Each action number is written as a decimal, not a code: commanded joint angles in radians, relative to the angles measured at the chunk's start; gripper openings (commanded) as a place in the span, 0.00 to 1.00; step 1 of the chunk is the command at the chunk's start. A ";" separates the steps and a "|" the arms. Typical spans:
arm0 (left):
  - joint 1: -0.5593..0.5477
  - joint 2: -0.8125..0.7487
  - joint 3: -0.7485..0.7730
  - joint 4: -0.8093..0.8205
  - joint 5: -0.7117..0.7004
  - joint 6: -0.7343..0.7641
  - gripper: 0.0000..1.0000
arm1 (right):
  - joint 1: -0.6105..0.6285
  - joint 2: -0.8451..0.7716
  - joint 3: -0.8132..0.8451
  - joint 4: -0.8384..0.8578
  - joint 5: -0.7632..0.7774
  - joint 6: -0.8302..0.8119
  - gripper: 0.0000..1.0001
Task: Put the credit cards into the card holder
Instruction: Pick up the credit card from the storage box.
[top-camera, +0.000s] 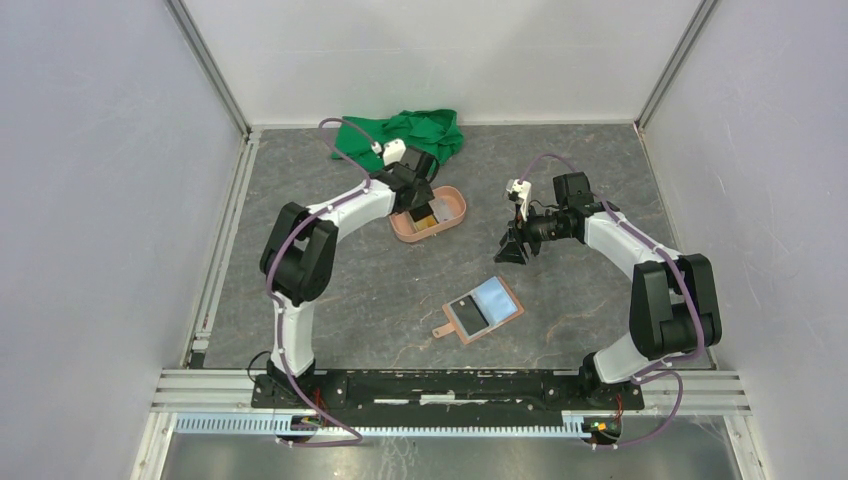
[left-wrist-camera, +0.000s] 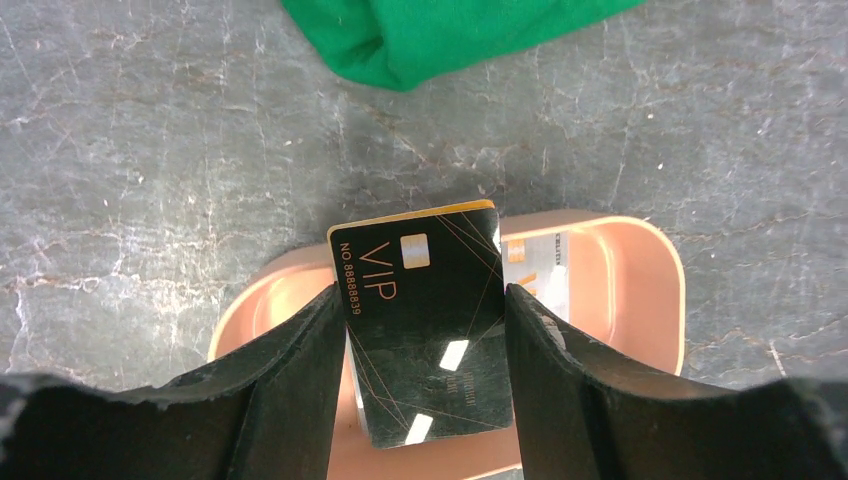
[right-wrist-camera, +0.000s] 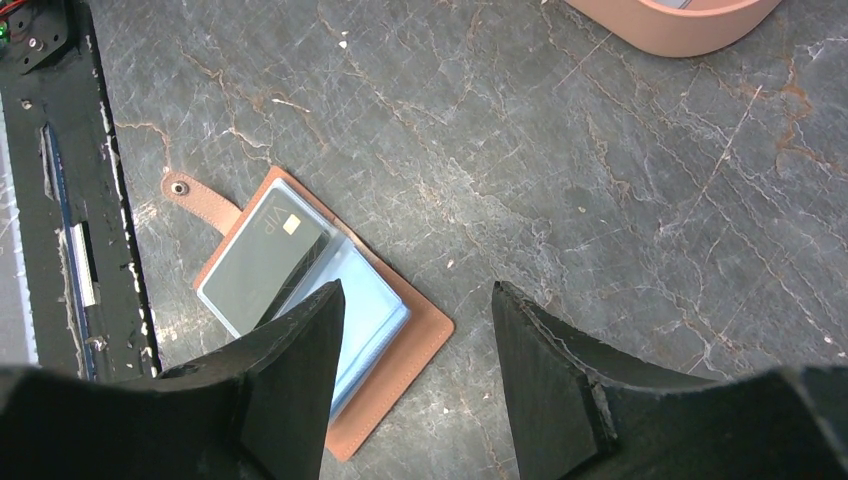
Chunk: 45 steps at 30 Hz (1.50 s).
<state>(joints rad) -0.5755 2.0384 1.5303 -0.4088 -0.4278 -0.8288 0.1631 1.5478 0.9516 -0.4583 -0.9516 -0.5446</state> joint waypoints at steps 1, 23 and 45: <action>0.039 -0.059 -0.035 0.091 0.112 0.004 0.52 | -0.003 0.005 0.029 0.001 -0.033 -0.009 0.62; 0.118 -0.208 -0.337 0.496 0.411 0.075 0.44 | -0.002 0.034 0.034 0.060 -0.115 0.059 0.62; 0.247 -0.186 -0.576 1.116 0.913 0.202 0.35 | 0.195 0.499 0.581 0.422 0.066 0.839 0.56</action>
<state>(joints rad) -0.3439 1.8725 0.9890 0.5232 0.3653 -0.6785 0.3523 2.0148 1.5002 -0.0826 -0.9058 0.2111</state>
